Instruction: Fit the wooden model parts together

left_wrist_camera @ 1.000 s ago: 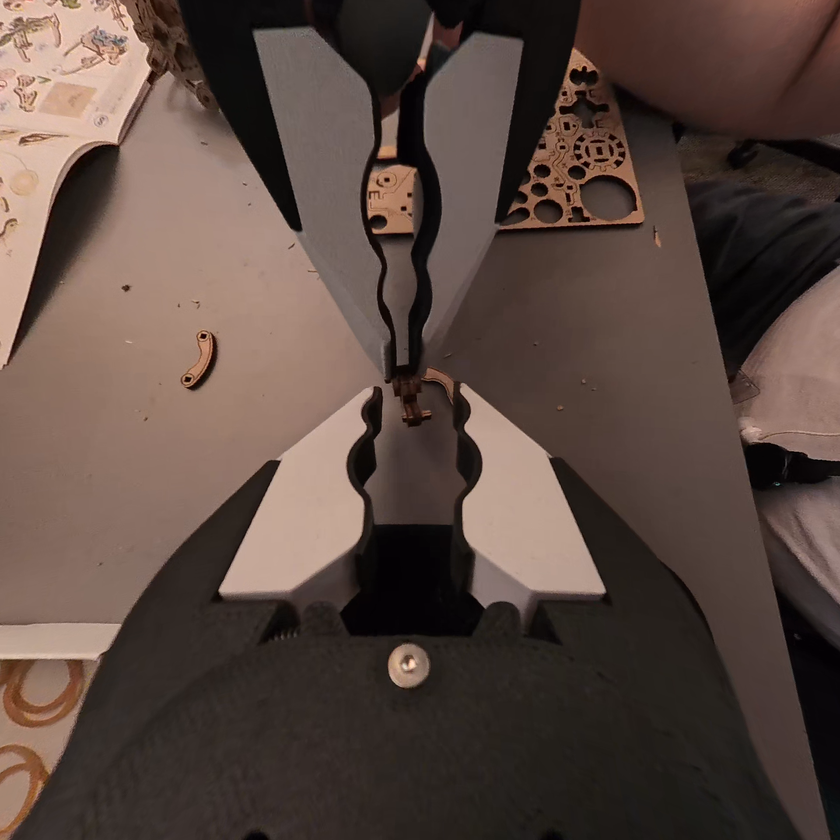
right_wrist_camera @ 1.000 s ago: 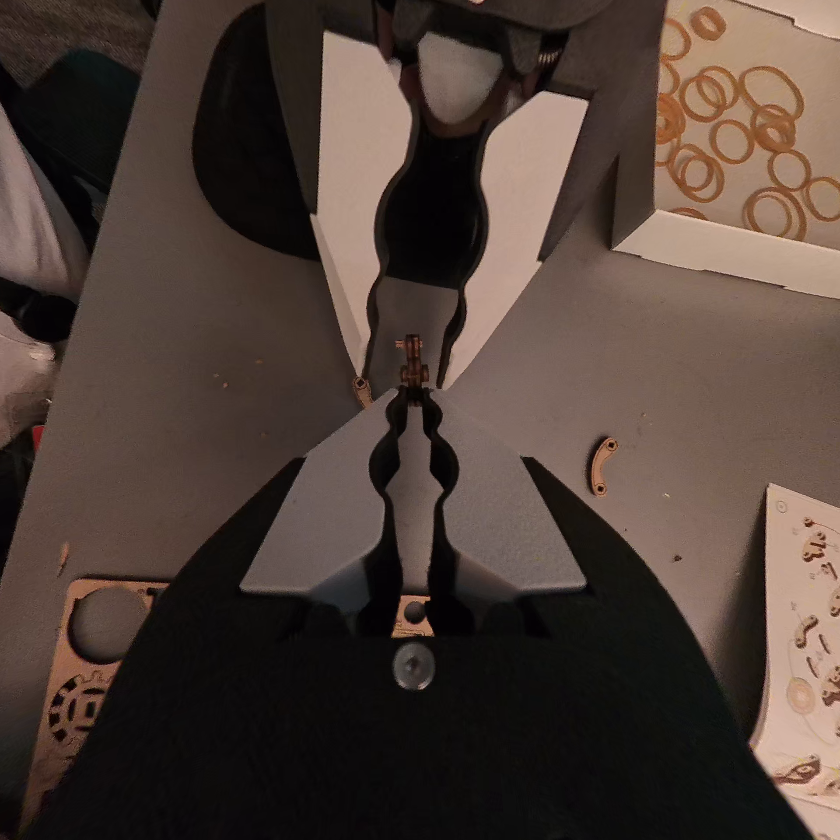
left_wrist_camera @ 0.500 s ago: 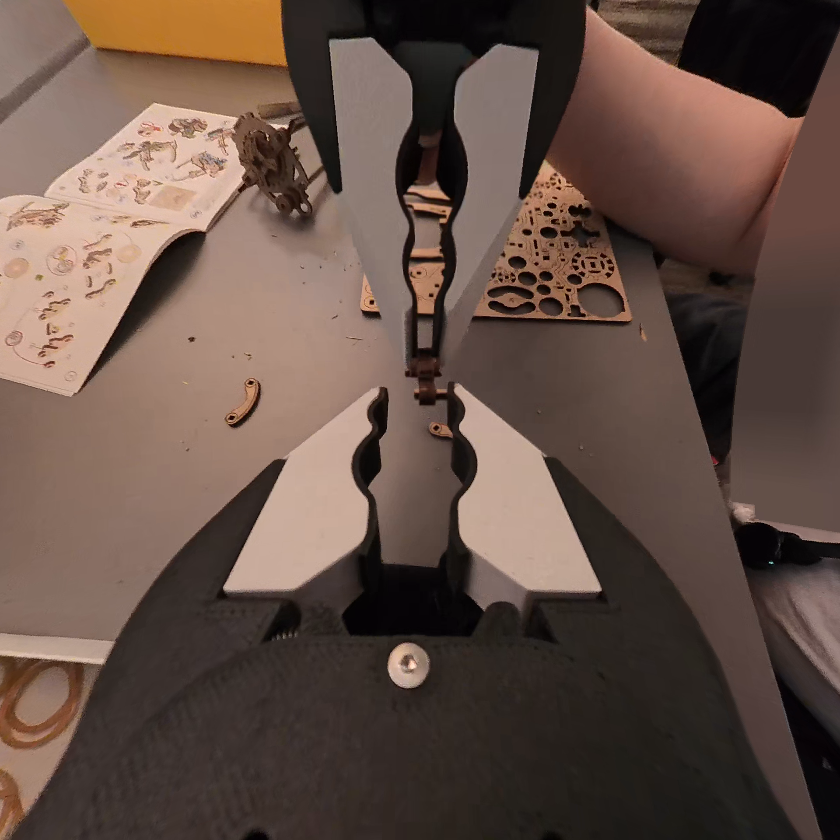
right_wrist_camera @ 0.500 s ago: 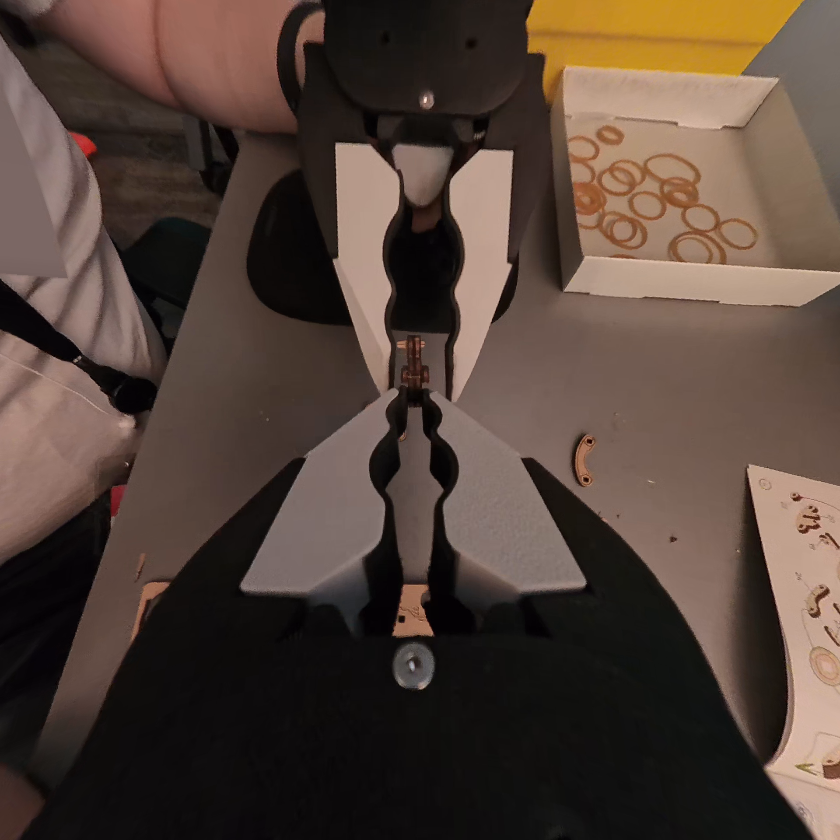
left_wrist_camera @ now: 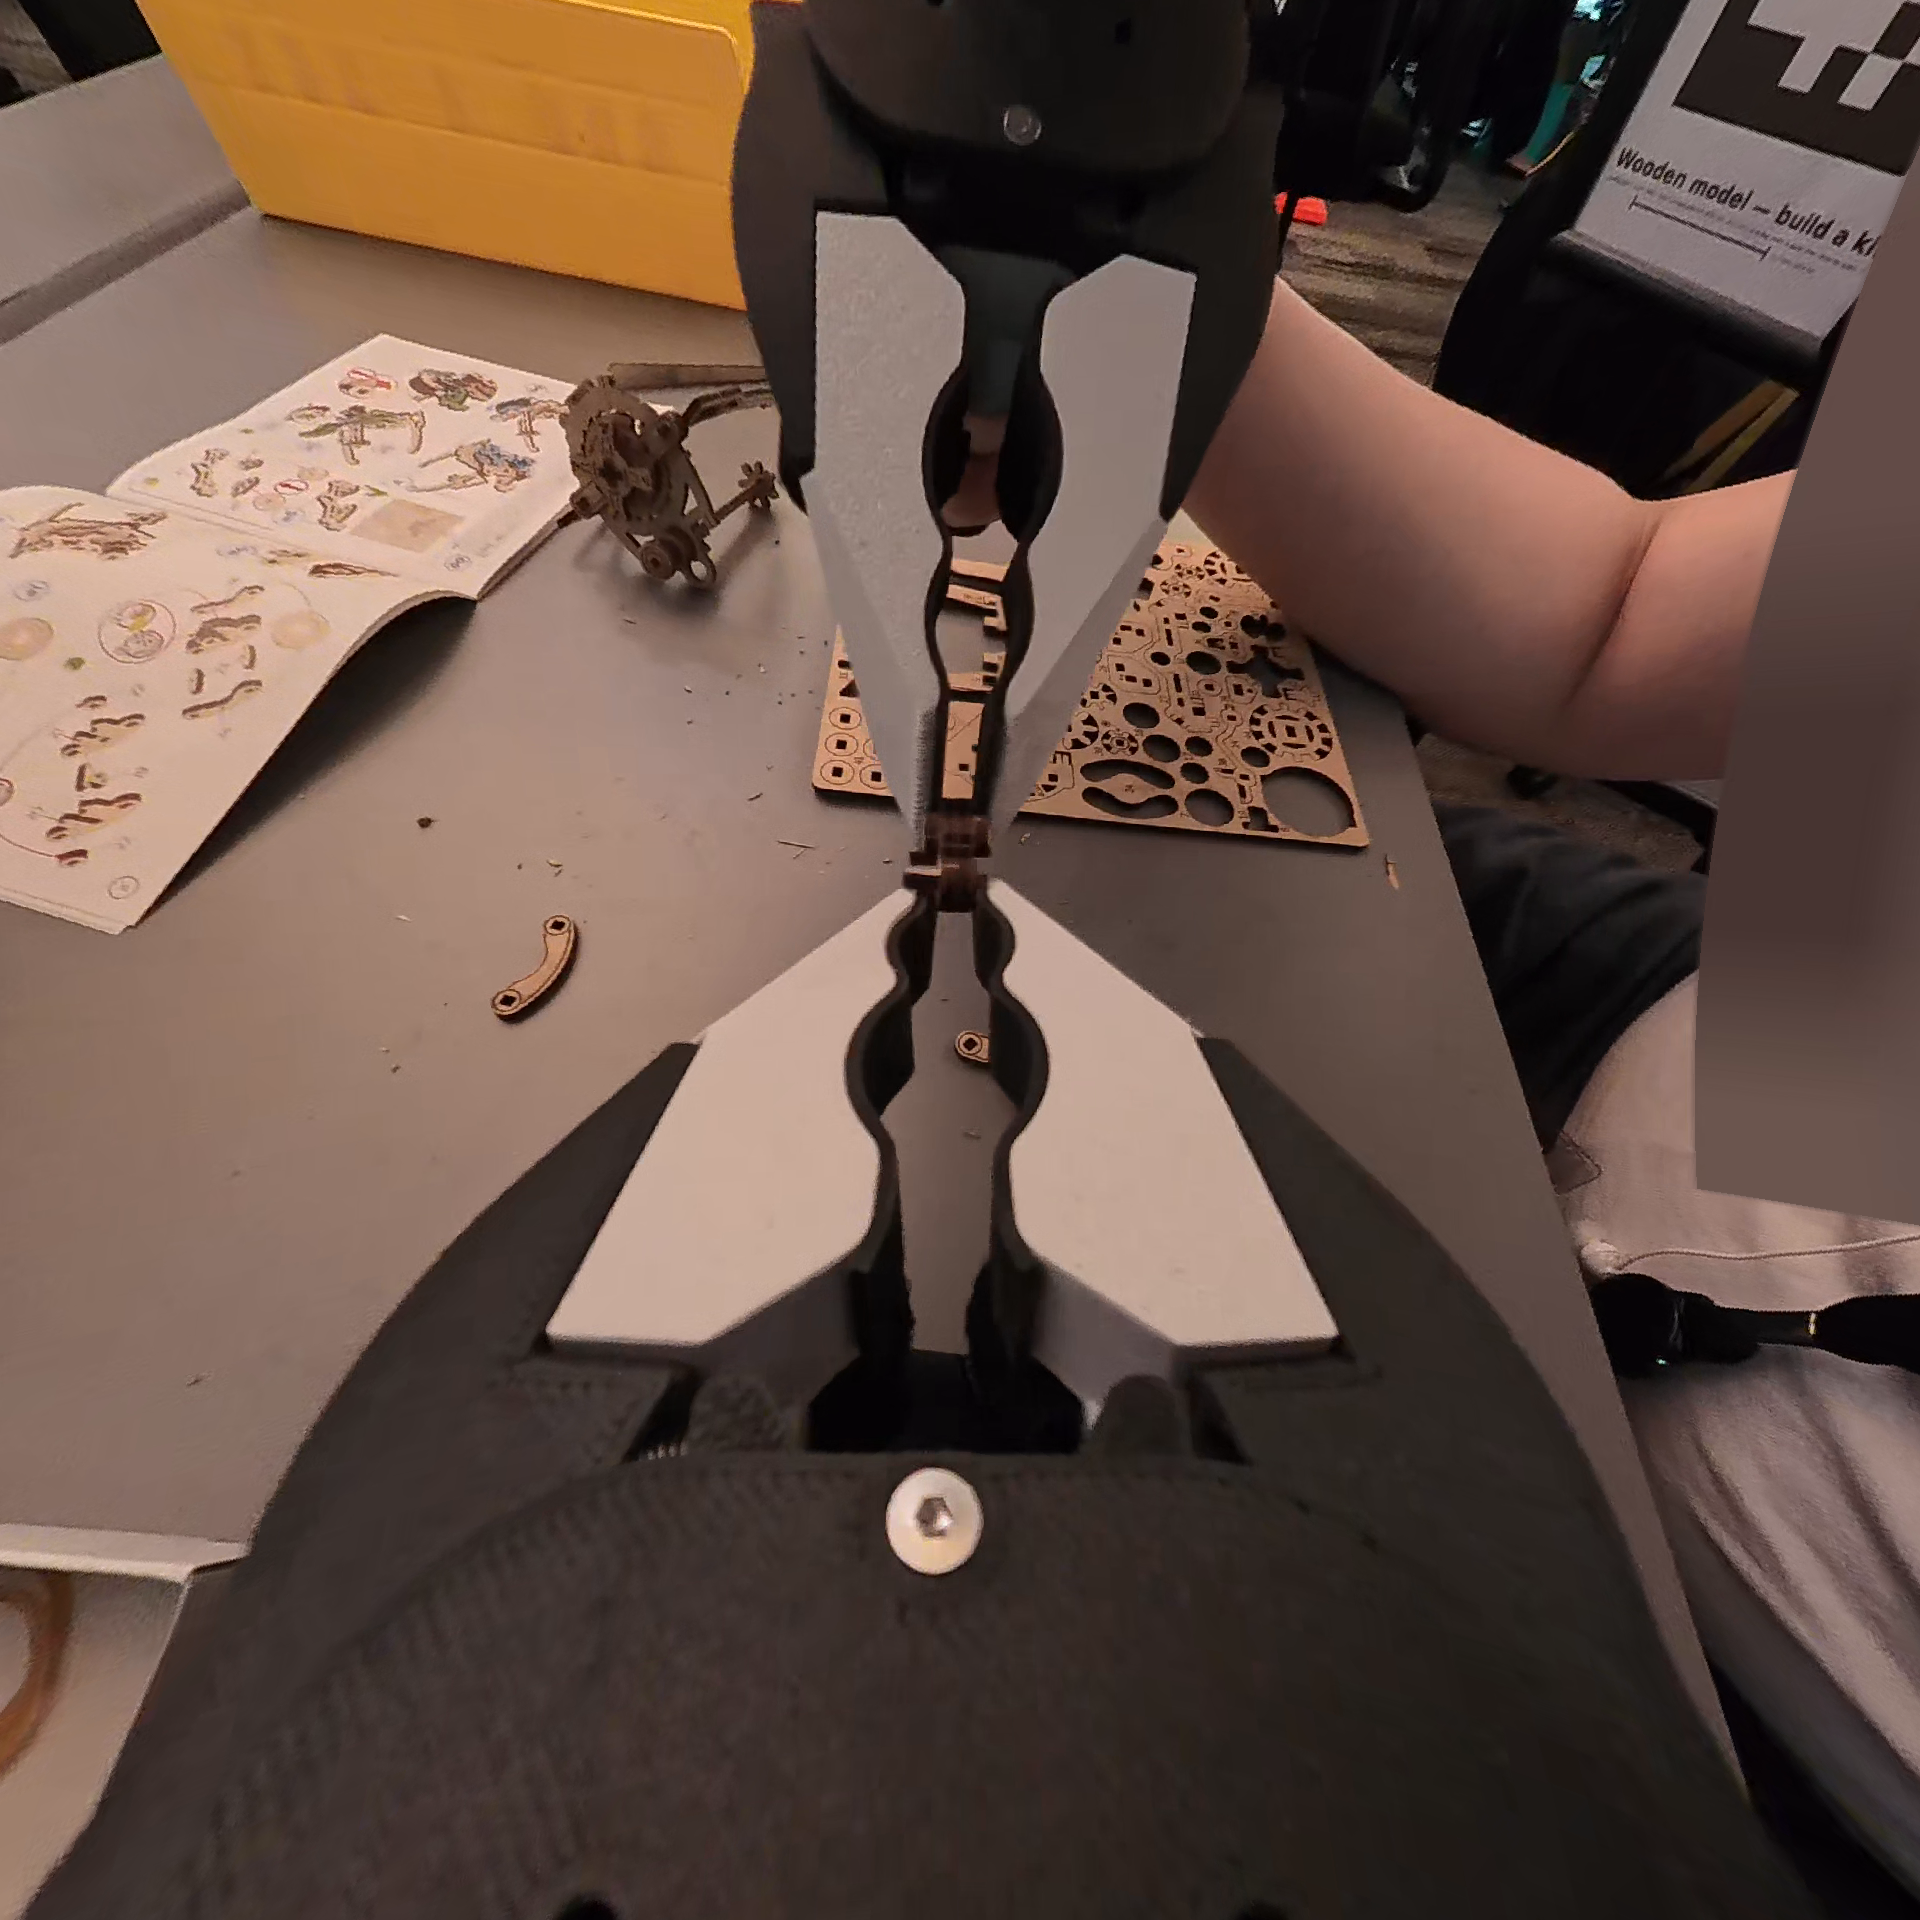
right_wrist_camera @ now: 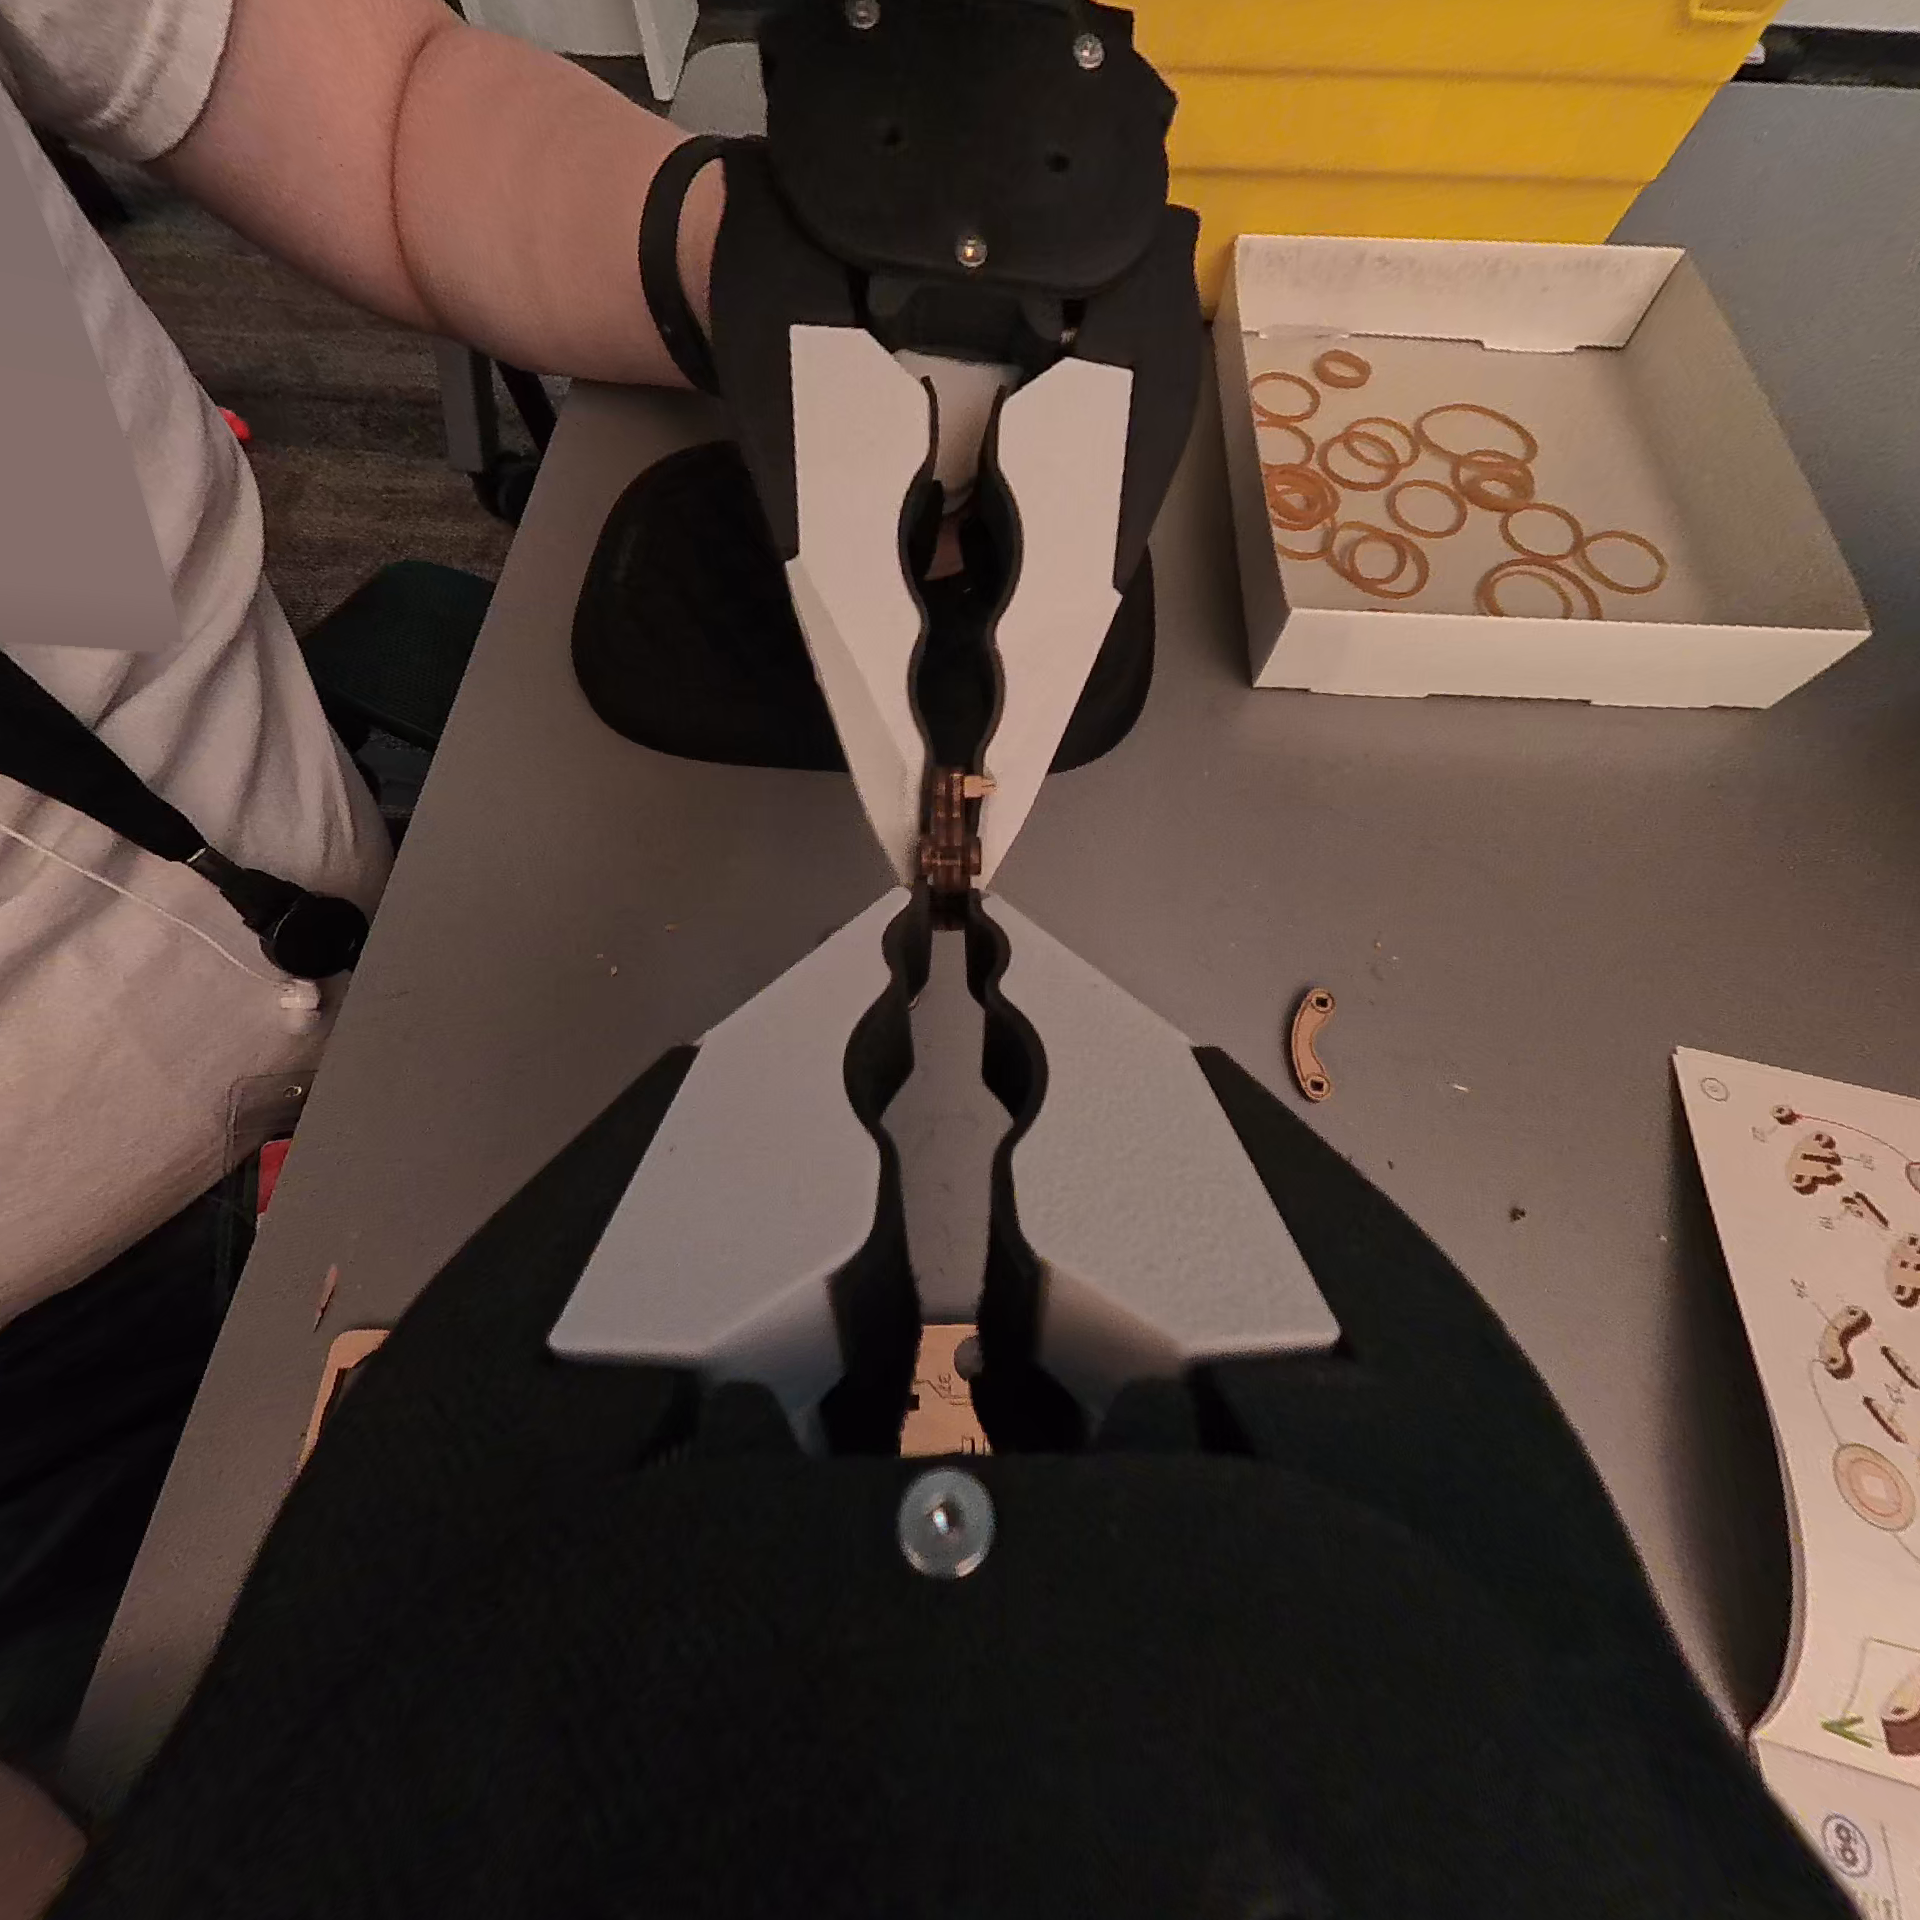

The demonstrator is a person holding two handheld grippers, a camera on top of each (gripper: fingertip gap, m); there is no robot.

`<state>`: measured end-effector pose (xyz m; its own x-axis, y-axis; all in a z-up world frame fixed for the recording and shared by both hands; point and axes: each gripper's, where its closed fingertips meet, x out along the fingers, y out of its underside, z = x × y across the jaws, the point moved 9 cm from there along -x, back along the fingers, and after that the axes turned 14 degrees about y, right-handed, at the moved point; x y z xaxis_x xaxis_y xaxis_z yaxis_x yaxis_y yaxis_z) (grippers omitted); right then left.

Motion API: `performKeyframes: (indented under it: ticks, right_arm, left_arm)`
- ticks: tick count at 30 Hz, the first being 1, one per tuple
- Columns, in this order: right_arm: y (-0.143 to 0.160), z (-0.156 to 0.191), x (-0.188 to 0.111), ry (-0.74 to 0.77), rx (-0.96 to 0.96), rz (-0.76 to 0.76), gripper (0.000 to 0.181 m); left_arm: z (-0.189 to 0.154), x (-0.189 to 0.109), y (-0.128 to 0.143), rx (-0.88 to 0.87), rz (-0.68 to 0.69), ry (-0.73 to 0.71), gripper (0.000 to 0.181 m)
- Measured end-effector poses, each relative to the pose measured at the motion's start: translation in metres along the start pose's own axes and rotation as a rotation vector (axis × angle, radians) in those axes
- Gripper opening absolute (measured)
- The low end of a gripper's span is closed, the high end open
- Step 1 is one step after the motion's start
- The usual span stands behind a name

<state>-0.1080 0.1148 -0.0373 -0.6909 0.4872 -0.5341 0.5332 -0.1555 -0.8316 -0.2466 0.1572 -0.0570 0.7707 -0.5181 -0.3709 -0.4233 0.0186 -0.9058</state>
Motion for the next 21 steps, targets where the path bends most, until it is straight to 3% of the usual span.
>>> performKeyframes:
  ticks: [7,12,21]
  right_arm:
    - [-0.0007,-0.0001,-0.0011,0.019,-0.026,-0.015,0.004]
    - [-0.0012,0.0003,-0.0037,0.034,-0.049,-0.028,0.004]
    - [0.0013,-0.0004,-0.0032,0.034,-0.039,-0.014,0.004]
  left_arm:
    - [0.0003,-0.0012,-0.0005,-0.006,-0.015,0.011,0.008]
    - [0.0032,-0.0025,-0.0009,-0.016,-0.014,-0.022,0.028]
    - [0.0001,-0.0038,-0.0035,0.056,-0.030,-0.049,0.022]
